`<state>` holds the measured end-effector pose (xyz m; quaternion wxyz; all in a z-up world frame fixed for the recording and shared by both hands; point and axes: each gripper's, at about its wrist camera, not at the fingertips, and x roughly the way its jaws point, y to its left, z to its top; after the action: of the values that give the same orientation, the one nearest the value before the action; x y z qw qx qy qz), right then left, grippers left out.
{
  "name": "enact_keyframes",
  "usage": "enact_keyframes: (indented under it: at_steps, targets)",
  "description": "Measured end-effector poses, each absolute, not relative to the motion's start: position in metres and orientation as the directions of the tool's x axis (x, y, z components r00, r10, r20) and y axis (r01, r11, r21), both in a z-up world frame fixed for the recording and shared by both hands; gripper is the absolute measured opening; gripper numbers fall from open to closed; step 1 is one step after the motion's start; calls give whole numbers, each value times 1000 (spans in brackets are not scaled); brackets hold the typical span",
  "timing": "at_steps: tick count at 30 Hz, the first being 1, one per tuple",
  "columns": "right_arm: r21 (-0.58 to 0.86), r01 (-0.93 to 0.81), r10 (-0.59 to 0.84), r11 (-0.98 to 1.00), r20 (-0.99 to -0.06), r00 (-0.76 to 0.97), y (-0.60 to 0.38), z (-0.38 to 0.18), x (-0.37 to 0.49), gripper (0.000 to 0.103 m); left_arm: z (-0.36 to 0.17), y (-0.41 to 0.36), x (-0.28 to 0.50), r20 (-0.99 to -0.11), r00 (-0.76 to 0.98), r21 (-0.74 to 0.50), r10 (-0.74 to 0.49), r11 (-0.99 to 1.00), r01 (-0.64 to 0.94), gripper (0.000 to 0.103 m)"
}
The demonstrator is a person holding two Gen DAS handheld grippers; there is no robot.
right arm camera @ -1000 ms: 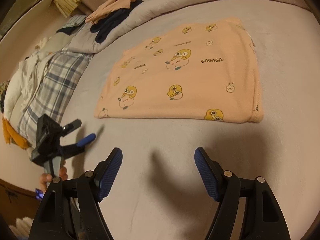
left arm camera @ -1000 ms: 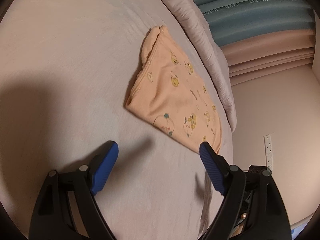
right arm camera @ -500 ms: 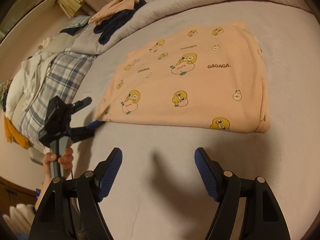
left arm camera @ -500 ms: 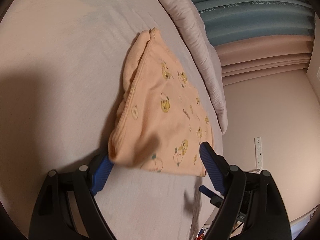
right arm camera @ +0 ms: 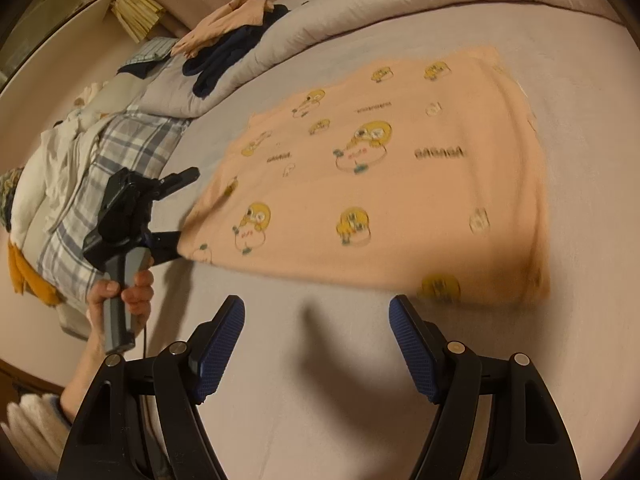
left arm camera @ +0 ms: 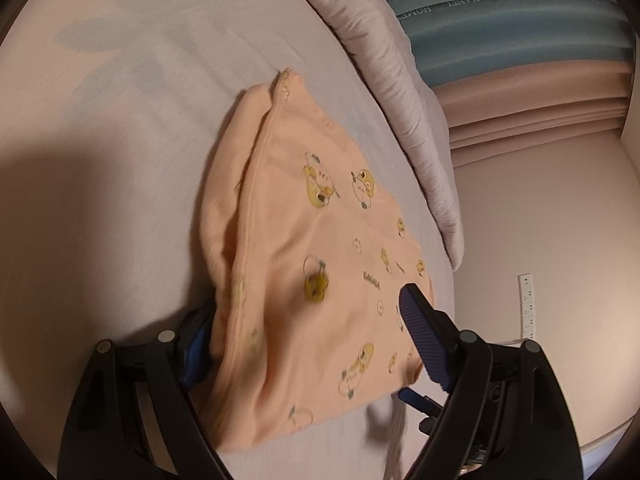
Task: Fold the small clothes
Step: 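Grasp the side edge of the folded shirt with the left gripper, then fold the held side edge inward over the shirt with the left gripper, release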
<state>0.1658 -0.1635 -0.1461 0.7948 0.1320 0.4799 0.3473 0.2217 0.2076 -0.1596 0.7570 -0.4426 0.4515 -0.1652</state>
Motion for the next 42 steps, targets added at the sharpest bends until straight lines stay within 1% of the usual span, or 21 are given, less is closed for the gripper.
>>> enact_keyframes:
  at_steps: [5,10,12,14,15,17,18,19,20,21,22,24,26,31,38,42]
  targets:
    - [522,-448,677,725,-659,327,-143,-138,186,74,-156,199,243,-568,517,-797,-640,585,-150,84]
    - [464,-454,632,761,-689,355,-122,-136,209,74,-155,192,259,-591,520,-775,-616,612,-155,83]
    - [454,-445,620,772,-689,374,-118,-134,219,74,-152,186,263,-616,518,-746,-593,650,-143,81]
    - [442,-443,613,780,-681,400,-111,-130,229,72,-149,179,266,-660,510,-693,-551,709,-131,70]
    - [439,-448,615,779,-677,405,-107,-128,233,66,-149,177,266,-673,508,-676,-537,726,-129,67]
    - [417,-451,600,789,-680,421,-97,-126,243,57,-150,178,267,-692,505,-654,-516,745,-134,52]
    - [406,-448,589,797,-687,425,-91,-126,249,48,-153,180,267,-704,500,-643,-505,751,-147,47]
    - [399,-446,582,801,-693,425,-87,-127,255,42,-155,182,267,-713,495,-636,-497,756,-156,38]
    - [390,-440,571,809,-700,429,-81,-129,261,41,-156,184,266,-722,491,-627,-488,762,-164,28]
    - [378,-432,556,819,-709,434,-77,-132,266,40,-158,185,266,-732,486,-614,-478,771,-168,24]
    - [370,-429,547,824,-716,434,-74,-134,268,36,-159,187,266,-739,481,-606,-471,777,-169,20]
    - [340,-421,514,841,-746,424,-66,-145,275,32,-160,189,265,-738,481,-606,-473,778,-165,22]
    - [316,-426,497,848,-753,432,-63,-151,277,28,-160,188,264,-748,479,-589,-459,792,-162,21]
    - [297,-434,483,850,-768,420,-65,-143,273,27,-153,176,266,-782,474,-519,-404,843,-137,21]
    - [284,-492,512,823,-747,425,-72,-127,244,27,-156,176,268,-780,477,-521,-405,843,-136,21]
    - [238,-494,462,836,-792,400,-65,-146,239,27,-155,174,267,-782,478,-516,-399,846,-137,21]
